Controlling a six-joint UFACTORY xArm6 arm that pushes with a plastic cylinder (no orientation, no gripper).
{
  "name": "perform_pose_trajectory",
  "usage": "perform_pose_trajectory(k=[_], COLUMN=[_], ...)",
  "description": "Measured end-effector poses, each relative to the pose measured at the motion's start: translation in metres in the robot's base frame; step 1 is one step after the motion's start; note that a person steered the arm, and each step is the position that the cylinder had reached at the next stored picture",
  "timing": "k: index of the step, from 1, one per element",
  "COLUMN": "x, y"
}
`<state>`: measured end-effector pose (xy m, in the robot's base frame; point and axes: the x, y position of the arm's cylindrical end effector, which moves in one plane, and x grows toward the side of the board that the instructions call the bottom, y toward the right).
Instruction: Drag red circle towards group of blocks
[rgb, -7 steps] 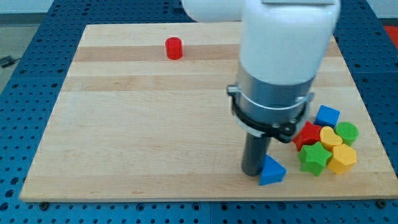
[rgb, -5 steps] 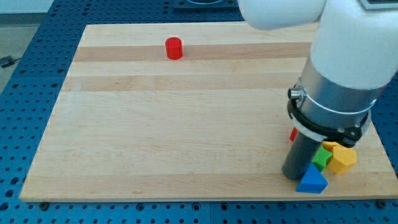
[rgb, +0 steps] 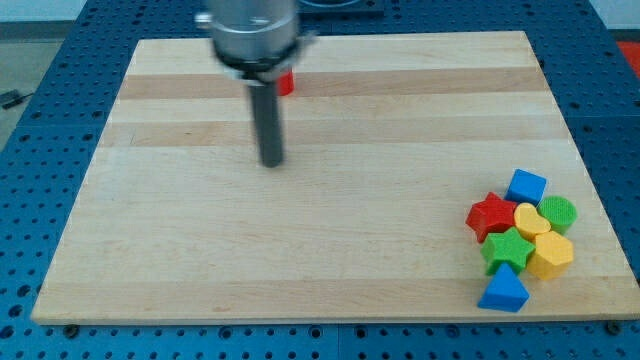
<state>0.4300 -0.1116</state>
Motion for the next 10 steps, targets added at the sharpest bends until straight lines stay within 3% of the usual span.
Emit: perform_pose_trajectory(k=[1,2,3,6,9,10], x=[-0.043,-0.126,-0.161,-0.139,-0.045,-0.013], y=[-0.094,-0.116,-0.060,0.084,0.096,0.129])
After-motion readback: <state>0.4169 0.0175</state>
